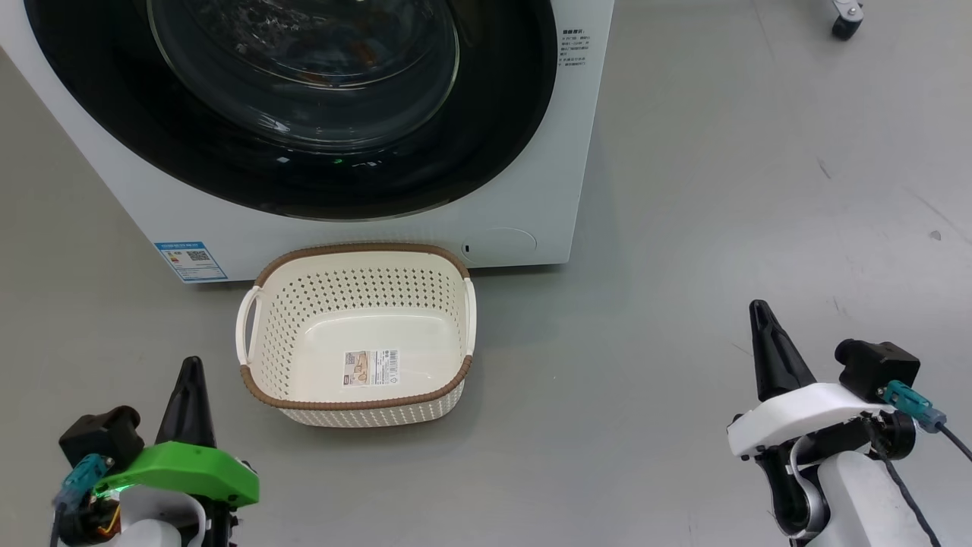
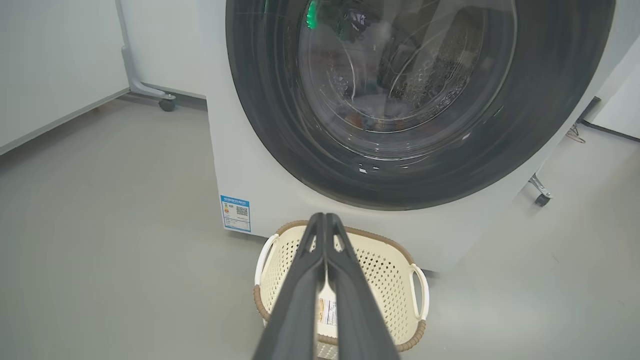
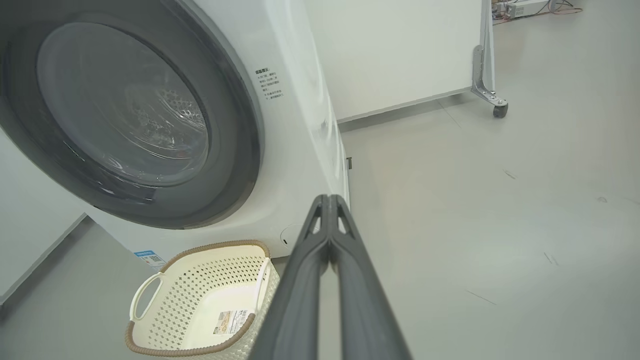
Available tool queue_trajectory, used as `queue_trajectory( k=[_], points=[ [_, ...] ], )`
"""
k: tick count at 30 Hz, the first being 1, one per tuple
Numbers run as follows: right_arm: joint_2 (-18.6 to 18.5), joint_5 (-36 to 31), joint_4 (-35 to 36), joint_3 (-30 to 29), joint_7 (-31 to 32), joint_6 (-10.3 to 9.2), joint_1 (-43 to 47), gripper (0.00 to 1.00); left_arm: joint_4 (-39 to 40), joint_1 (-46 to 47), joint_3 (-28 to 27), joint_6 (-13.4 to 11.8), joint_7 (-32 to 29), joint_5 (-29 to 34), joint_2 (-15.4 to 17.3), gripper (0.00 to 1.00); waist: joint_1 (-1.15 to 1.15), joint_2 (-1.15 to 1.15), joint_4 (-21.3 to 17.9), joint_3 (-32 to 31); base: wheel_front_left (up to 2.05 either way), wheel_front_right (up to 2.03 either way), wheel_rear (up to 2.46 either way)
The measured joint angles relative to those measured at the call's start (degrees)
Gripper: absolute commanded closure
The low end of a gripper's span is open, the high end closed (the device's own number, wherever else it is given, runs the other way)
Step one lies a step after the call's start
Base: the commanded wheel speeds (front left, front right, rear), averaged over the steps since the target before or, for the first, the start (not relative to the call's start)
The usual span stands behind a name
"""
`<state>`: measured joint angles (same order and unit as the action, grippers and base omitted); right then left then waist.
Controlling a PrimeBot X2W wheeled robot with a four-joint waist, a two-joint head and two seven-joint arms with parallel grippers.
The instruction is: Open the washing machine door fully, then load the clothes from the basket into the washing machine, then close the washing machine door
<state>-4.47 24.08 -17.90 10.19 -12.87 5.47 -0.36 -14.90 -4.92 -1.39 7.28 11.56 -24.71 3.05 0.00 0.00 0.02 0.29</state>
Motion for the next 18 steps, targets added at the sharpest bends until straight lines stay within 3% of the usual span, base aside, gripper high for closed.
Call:
queue_trajectory(
  k=[18],
  points=[
    [0.5,13.7,0.5,-3.2,3.8,0.04,-0.1,1.0,-0.2,0.9,-0.4,0.0,-3.8,-13.3,-0.1,1.0,0.0,0.0,0.0,0.0,0.0,0.0,0.0]
  ],
)
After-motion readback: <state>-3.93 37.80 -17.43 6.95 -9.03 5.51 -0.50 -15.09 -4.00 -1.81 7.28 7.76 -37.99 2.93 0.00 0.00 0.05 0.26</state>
